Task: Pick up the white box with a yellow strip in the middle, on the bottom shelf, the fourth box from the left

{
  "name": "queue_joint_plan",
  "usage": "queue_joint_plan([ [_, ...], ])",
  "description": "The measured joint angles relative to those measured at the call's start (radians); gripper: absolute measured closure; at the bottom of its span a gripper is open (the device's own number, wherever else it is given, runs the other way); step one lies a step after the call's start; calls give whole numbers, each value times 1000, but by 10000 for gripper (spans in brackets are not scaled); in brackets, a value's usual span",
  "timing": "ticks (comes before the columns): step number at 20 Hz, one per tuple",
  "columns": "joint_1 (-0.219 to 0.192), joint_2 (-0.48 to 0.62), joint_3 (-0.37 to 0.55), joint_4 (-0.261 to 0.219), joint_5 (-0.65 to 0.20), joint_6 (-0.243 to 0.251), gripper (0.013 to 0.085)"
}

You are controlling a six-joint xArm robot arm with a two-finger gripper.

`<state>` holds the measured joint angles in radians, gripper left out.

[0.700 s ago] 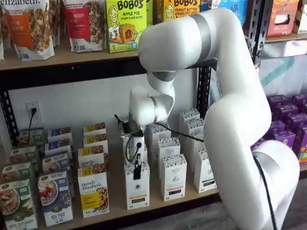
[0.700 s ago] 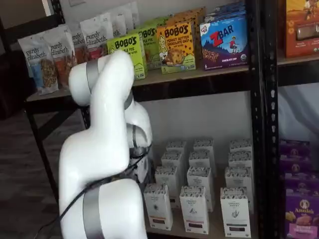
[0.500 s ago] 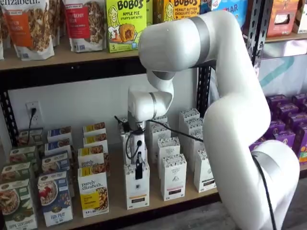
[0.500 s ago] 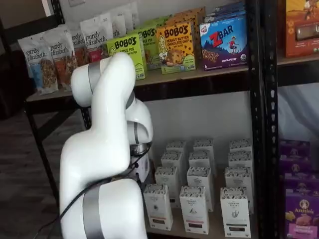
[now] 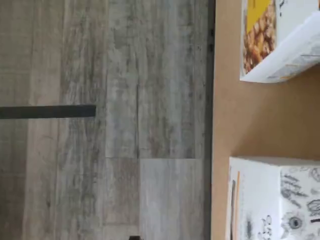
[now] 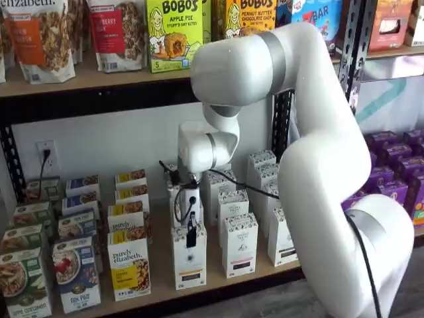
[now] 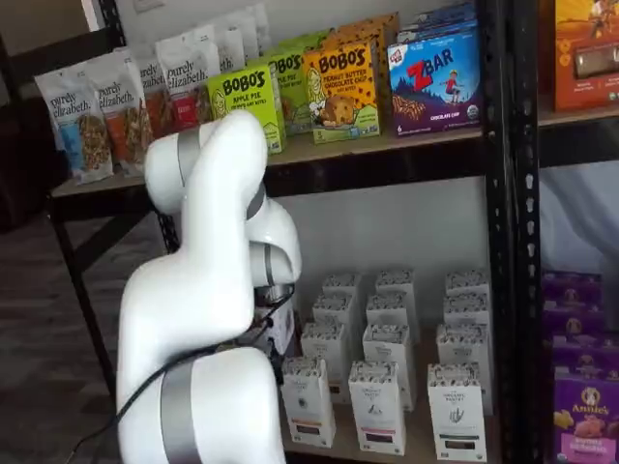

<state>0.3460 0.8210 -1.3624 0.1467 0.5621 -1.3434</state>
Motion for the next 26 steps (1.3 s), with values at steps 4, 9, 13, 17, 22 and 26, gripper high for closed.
queue_joint_plan([
  [4,-9,48,-61,-5,9,-4,130],
  [9,-19,110,-145,-16,22,-2,130],
  [13,-24,157,-212,-34,47,9,130],
  [17,-26,202,-274,-50,67,21,130],
  [22,-33,251,-334,-63,68,26,130],
  [26,-37,285,-382,-72,87,30,130],
])
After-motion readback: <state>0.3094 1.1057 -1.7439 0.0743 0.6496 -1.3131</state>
